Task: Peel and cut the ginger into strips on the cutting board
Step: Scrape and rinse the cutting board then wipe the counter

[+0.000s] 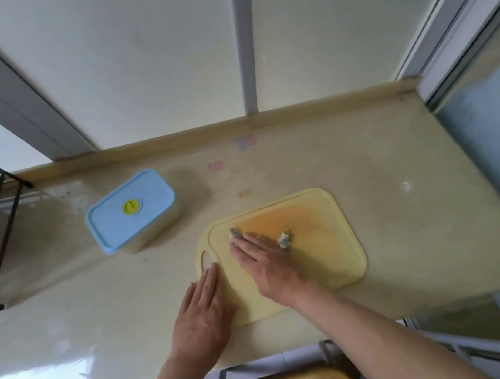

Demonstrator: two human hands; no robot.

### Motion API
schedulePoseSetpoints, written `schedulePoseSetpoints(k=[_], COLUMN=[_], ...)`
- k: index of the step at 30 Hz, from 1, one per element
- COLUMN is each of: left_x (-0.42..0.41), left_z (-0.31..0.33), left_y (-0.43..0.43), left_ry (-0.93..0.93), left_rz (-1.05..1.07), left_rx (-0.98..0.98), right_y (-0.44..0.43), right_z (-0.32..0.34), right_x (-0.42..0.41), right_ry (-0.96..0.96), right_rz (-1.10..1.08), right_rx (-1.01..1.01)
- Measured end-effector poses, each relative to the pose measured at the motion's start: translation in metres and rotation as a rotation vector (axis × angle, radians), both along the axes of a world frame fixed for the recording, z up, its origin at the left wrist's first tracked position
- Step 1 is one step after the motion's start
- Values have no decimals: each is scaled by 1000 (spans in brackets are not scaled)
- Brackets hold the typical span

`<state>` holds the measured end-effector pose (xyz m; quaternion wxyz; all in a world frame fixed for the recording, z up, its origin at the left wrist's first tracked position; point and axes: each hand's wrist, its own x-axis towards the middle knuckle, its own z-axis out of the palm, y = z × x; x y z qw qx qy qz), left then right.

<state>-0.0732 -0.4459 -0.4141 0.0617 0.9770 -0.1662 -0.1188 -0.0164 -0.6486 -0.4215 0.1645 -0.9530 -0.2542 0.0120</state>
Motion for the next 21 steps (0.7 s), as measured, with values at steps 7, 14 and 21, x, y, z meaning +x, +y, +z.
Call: schedulePoseSetpoints(k=[7, 14, 21], left_x=[-1, 0, 3], left_z=[1, -1, 7], left_y=[-2, -2, 0], left_ry=[48, 77, 48], left_rz=[41, 58, 36], left_rx=[5, 0, -6], right_y=[-131, 23, -57], right_z=[-16, -16, -8], right_x=[41, -19, -12], right_ry=[-37, 70, 53], right_rz=[-498, -179, -208], right_rx=[90, 258, 150])
